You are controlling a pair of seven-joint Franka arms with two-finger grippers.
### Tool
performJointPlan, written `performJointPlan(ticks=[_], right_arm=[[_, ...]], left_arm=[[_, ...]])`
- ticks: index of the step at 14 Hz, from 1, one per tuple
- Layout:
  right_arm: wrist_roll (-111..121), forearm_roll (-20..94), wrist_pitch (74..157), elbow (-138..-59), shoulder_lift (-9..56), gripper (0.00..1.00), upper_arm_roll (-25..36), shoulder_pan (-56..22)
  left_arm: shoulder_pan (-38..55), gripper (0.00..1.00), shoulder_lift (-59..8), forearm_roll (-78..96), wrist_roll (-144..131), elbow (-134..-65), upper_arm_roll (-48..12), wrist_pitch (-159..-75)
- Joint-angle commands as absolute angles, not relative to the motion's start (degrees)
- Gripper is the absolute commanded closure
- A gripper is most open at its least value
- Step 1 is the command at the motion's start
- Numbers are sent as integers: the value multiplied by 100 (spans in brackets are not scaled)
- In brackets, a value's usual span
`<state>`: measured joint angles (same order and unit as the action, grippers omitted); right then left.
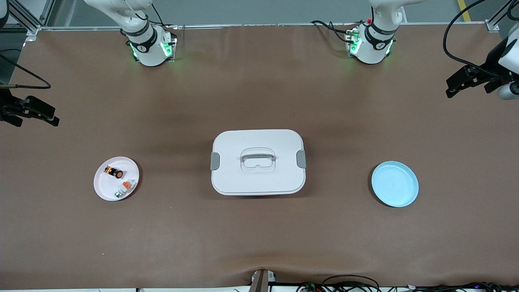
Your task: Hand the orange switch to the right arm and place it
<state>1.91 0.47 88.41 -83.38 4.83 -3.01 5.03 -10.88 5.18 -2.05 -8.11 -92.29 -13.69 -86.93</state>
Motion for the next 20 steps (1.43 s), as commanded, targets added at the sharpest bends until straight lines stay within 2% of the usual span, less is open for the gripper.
performJointPlan(ticks=[1, 9, 12, 13, 17, 20], right_arm=[[45, 26, 8684, -8218, 475, 0, -378, 492], [-9, 53, 8578, -8183, 466, 0, -352, 518], [0, 123, 8569, -8183, 466, 0, -334, 527], [0, 123, 8569, -8183, 466, 0, -334, 527], [-26, 332, 8552, -8183, 466, 0, -299, 553], [-26, 378, 8543, -8191, 457, 0, -308, 598]], left_arm=[[-1160, 0, 615, -237, -730, -9316, -1389, -8780], [-1082, 0, 650, -229, -686, -9167, -1275, -8701], [-354, 0, 589, -264, -747, -9132, -583, -8675], [-282, 0, 571, -264, -738, -9036, -519, -8675], [-115, 0, 317, -281, -721, -8649, -466, -8280], [-79, 0, 360, -308, -853, -8622, -501, -8147]])
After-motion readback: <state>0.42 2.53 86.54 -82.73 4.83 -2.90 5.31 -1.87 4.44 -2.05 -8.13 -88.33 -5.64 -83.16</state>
